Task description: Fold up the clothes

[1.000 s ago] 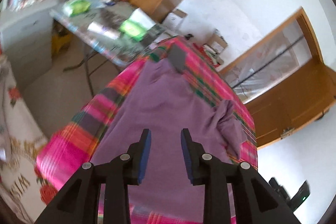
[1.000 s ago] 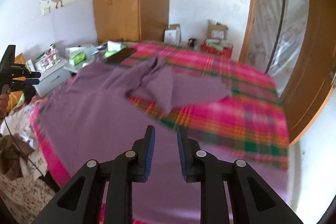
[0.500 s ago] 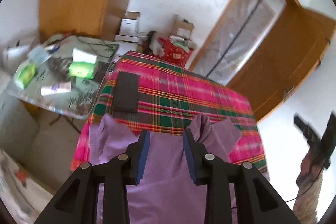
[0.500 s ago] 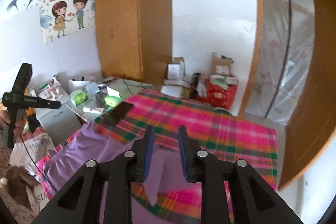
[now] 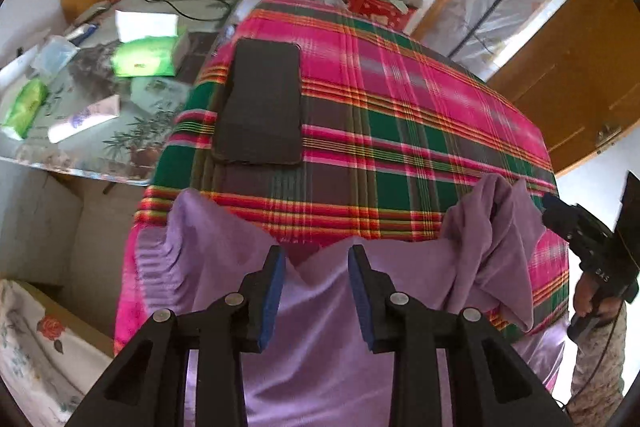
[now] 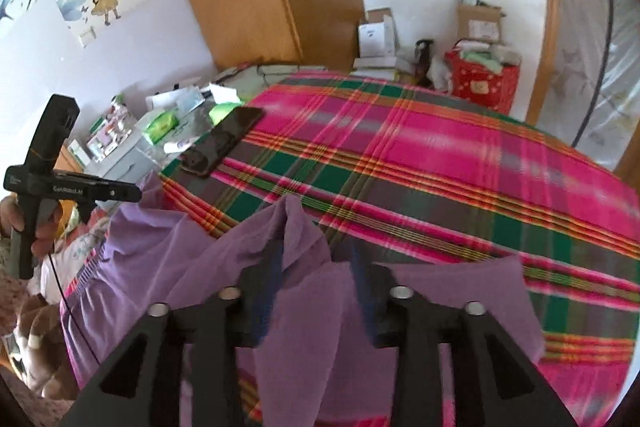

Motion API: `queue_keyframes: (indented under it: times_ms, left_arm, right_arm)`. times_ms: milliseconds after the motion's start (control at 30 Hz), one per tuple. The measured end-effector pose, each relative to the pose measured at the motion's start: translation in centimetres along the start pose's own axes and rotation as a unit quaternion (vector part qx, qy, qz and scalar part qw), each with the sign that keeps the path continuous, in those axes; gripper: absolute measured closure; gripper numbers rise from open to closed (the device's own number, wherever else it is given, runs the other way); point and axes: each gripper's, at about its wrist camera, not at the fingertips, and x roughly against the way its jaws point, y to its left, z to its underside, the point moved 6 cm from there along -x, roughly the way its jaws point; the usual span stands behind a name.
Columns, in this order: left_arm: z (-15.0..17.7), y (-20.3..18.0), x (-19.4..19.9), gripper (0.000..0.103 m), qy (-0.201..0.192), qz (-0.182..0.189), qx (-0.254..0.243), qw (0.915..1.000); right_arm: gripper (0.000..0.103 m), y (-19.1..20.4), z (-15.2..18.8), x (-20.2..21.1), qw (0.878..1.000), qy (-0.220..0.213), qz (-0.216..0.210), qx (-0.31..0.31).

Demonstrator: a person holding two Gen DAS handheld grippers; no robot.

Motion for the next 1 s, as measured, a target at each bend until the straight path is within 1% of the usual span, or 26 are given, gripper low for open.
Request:
queue_keyframes:
  times_ms: [67, 100, 233, 333, 533, 600, 633, 667, 733, 833, 1000]
  left_arm:
    - [-0.4, 0.6, -1.1, 0.070, 0.018, -0.006, 0.000, 0.9998]
    - [-0.7, 1.0, -1.5, 0.070, 0.018, -0.011, 0.009, 0.9997]
    - [-1.0, 1.5, -2.7, 0.070, 0.032, -0.015, 0.011, 0.9993]
    - [-1.0, 1.7, -3.4, 0.070, 0.039, -0.023, 0.011, 0.9989]
    - [-0.4, 2.3, -4.2, 0.070, 0.056, -0.043, 0.014, 0.9974]
    - [-0.2, 2.6, -4.1, 0.070, 0.052, -0.041, 0.022, 0.9975]
    - [-0.2, 2.6, -3.9, 0.072, 0.048, -0.040, 0.025, 0.9977]
    - [-0.1, 2.7, -3.8, 0.074, 0.046, -0.040, 0.025, 0.9978]
    - [0.1, 2.8, -3.6, 0.085, 0.043, -0.041, 0.027, 0.9979]
    - [0.3, 3.2, -3.2, 0.094, 0.033, -0.034, 0.043, 0.9980]
    - [1.1, 3.5, -1.7, 0.096, 0.009, -0.024, 0.058, 0.9980]
  right_arm:
    - [0.061, 0.1, -0.1, -1.4, 1.000, 0.013, -0.026, 0.000]
    - [0.061, 0.2, 0.0, -2.0, 0.999, 0.018, -0.031, 0.003]
    - [0.060, 0.4, 0.2, -4.7, 0.998, 0.046, -0.039, 0.023]
    - [0.060, 0.3, 0.3, -6.3, 0.997, 0.062, -0.045, 0.023]
    - [0.061, 0.7, 0.5, -8.2, 0.995, 0.075, -0.063, 0.014]
    - [0.070, 0.7, 0.6, -8.2, 0.996, 0.070, -0.053, 0.019]
    - [0.082, 0.7, 0.6, -8.1, 0.997, 0.066, -0.046, 0.023]
    - [0.087, 0.7, 0.6, -7.9, 0.997, 0.062, -0.039, 0.028]
    - [0.088, 0.7, 0.7, -7.2, 0.997, 0.053, -0.035, 0.034]
    - [0.090, 0.7, 0.7, -5.8, 0.998, 0.036, -0.031, 0.035]
    - [0.091, 0.7, 1.0, -3.2, 0.999, 0.010, -0.021, 0.037]
